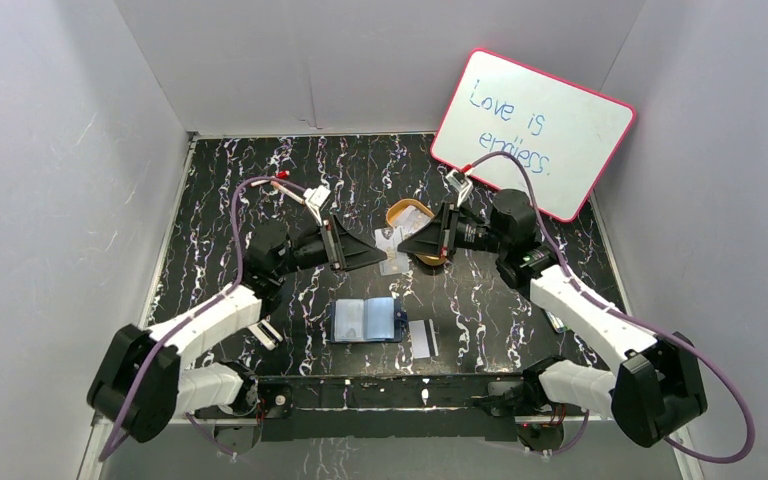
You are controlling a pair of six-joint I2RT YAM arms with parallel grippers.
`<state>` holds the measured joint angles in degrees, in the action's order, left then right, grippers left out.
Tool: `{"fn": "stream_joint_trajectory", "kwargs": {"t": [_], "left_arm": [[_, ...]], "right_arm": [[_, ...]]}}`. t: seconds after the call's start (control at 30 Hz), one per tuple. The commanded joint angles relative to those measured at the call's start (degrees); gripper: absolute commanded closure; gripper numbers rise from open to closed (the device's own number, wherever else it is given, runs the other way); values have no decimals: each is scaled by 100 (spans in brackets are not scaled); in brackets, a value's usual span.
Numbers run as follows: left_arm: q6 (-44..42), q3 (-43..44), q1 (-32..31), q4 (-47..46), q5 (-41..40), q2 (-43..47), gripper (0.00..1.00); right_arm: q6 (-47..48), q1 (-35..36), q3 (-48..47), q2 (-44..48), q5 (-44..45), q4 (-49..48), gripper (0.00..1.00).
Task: Put the credit cards into the card holder
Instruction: Insert the credit card into the card holder.
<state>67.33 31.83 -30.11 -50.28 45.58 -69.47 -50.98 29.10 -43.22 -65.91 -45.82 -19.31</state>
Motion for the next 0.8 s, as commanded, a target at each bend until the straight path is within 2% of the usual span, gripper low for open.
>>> {"fn": "stream_joint_trajectory", "kwargs": {"t": [0.0, 0.13, 0.23, 0.43, 0.77], "left_arm": [[-1087, 45, -8, 2618, -1052, 1051, 38], [-1574, 58, -67, 5144, -2767, 2229, 34], [-1619, -159, -91, 6014, -3520, 2663, 34], [-1423, -709, -109, 6188, -3741, 2465, 34], [-1180, -1119, -114, 6181, -3998, 2192, 37]], "right_arm": [[567, 305, 2, 363, 929, 785, 100], [556, 752, 320, 334, 1661, 1049, 100], [344, 1171, 563, 26, 1996, 818, 100], [-78, 1799, 783, -732, 2547, 281, 100], [-692, 2186, 945, -1533, 3311, 0, 100]]}}
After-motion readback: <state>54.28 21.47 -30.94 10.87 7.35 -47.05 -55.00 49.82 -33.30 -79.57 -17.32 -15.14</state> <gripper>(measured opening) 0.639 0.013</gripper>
